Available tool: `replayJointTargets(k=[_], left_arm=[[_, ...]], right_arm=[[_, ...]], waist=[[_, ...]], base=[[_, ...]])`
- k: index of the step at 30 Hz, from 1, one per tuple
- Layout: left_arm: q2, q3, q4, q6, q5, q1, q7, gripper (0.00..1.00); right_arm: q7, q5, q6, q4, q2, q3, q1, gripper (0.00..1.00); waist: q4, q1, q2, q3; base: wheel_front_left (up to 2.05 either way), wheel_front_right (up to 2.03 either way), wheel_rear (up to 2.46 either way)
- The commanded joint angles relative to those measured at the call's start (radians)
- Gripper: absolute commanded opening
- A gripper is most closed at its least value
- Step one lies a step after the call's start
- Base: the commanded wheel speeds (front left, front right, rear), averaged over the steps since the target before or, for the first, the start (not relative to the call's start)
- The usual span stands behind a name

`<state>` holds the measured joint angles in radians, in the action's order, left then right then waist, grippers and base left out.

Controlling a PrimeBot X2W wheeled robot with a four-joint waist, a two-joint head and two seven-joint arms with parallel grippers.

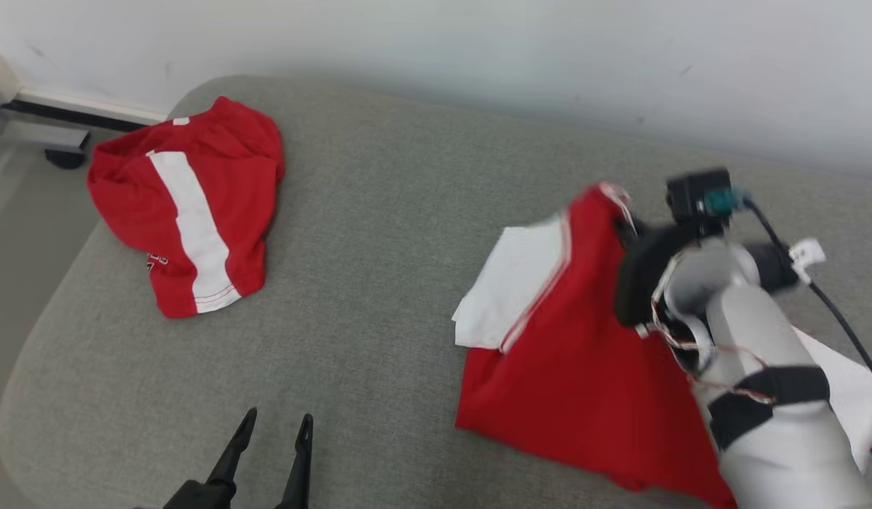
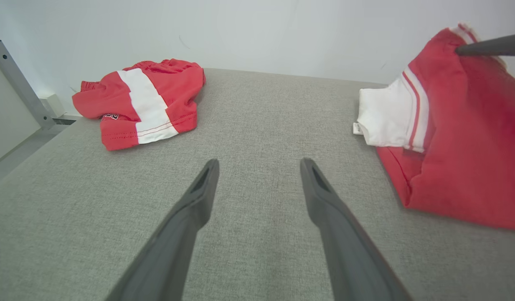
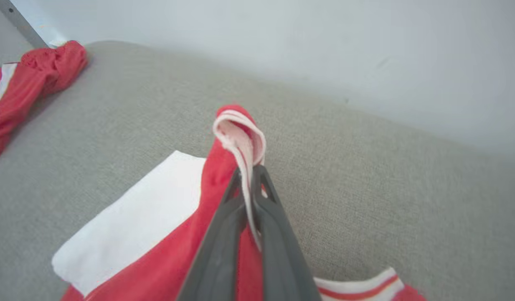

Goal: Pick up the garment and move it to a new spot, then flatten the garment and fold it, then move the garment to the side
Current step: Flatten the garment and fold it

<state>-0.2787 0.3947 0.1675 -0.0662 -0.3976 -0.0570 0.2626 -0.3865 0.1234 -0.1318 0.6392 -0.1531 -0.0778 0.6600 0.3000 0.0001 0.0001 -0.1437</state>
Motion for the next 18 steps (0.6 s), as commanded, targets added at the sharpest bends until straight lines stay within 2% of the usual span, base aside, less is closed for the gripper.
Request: replayJointTargets(k=[1,5,9,13,17,18], left_arm=[[-0.007,-0.004,-0.002,-0.003,0.000,0.022,0.003,1.00],[-0.016,-0.012,-0.006,-0.009,-0.004,0.036,0.003,1.00],[-0.018,-0.005,-0.020,-0.017,-0.005,0.052,-0.005,1.00],[-0.019,-0.003,-0.025,-0.021,-0.012,0.063,-0.014,1.00],[-0.025,0.001,-0.029,-0.017,-0.017,0.070,-0.023,1.00],[-0.026,0.003,-0.029,-0.015,-0.018,0.069,-0.024,1.00]], right_arm=[[0.028,0.024,0.002,-0.038,0.006,-0.023,0.032,0.00],[0.089,0.048,0.002,-0.166,-0.020,-0.028,0.082,0.00],[0.072,-0.003,0.002,-0.348,-0.092,0.096,0.017,0.00],[0.008,-0.070,0.002,-0.480,-0.140,0.265,-0.157,0.00],[-0.089,-0.092,0.002,-0.545,-0.101,0.395,-0.384,0.00],[-0.112,-0.086,0.002,-0.547,-0.081,0.421,-0.426,0.80]], waist=[[-0.035,-0.0001,-0.0001,0.029],[-0.077,-0.0001,-0.0001,0.065],[-0.124,-0.0001,-0.0001,0.107],[-0.150,-0.0001,-0.0001,0.130],[-0.181,-0.0001,-0.0001,0.135],[-0.188,-0.0001,-0.0001,0.135]], base=[[0.00,0.00,0.00],[0.00,0.00,0.00],[0.00,0.00,0.00],[0.00,0.00,0.00],[0.00,0.00,0.00],[0.00,0.00,0.00]])
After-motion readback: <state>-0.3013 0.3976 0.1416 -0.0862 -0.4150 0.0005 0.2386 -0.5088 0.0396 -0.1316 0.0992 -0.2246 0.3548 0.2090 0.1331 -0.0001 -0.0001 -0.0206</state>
